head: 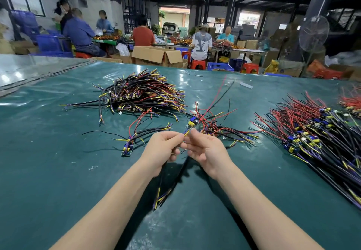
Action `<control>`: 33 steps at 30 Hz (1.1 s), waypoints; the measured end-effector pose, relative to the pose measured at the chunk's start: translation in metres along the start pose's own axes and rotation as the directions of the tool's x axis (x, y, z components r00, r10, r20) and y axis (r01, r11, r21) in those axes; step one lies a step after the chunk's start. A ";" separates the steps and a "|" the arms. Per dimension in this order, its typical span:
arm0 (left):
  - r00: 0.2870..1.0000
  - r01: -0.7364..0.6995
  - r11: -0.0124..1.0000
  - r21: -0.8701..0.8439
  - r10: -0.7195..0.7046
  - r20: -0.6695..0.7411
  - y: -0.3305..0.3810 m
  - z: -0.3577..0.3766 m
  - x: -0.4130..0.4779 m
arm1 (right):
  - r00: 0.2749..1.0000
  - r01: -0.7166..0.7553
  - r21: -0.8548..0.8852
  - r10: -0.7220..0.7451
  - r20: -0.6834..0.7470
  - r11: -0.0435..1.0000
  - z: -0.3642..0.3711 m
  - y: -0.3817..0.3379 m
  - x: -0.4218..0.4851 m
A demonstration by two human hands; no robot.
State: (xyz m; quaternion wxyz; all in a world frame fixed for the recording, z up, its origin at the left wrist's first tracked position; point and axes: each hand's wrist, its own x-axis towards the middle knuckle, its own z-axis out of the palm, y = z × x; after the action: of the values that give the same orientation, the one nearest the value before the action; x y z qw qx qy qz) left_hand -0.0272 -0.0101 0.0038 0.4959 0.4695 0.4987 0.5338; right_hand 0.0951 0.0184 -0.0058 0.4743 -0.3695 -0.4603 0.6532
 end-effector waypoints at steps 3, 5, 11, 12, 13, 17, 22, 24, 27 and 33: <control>0.997 0.072 0.997 -0.009 -0.072 0.028 0.000 0.002 -0.002 | 0.997 0.055 -0.081 -0.059 -0.048 0.995 0.004 0.001 0.000; 0.992 0.112 0.994 -0.001 -0.111 0.051 0.001 0.004 -0.003 | 0.991 0.087 -0.102 -0.096 -0.089 0.991 0.004 0.002 0.001; 0.999 -0.005 0.996 0.091 0.008 -0.033 0.001 0.010 -0.006 | 0.978 0.123 0.045 -0.114 -0.174 0.991 0.008 0.000 0.003; 0.999 -0.033 0.991 0.126 0.038 -0.034 0.001 0.011 -0.006 | 0.978 0.122 0.070 -0.108 -0.181 0.990 0.009 0.000 0.003; 0.998 -0.049 0.987 0.152 0.053 -0.023 0.000 0.012 -0.007 | 0.978 0.115 0.100 -0.095 -0.186 0.988 0.008 0.000 0.004; 0.996 -0.037 0.982 0.187 0.022 0.081 0.001 0.015 -0.009 | 0.982 0.057 0.264 -0.007 -0.187 0.963 0.009 -0.001 0.004; 0.998 -0.021 0.989 0.145 0.012 0.061 0.003 0.013 -0.008 | 0.989 0.023 0.372 0.034 -0.146 0.928 0.009 -0.003 0.005; 0.999 -0.028 0.988 0.150 0.025 0.024 0.003 0.011 -0.008 | 0.994 0.008 0.356 0.032 -0.107 0.934 0.007 -0.005 0.004; 1.000 0.001 0.994 0.110 -0.003 0.016 0.003 0.008 -0.006 | 0.994 0.040 0.220 -0.016 -0.111 0.975 0.003 -0.005 0.005; 0.981 0.137 0.989 -0.050 -0.128 0.145 0.003 0.010 -0.003 | 0.934 0.288 0.028 -0.275 -0.228 0.957 0.002 -0.001 0.006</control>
State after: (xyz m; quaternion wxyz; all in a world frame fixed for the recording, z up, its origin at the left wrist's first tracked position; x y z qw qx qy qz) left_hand -0.0171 -0.0122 0.0074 0.5782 0.4569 0.4762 0.4797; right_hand 0.0921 0.0240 -0.0041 0.6224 -0.3556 -0.4325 0.5470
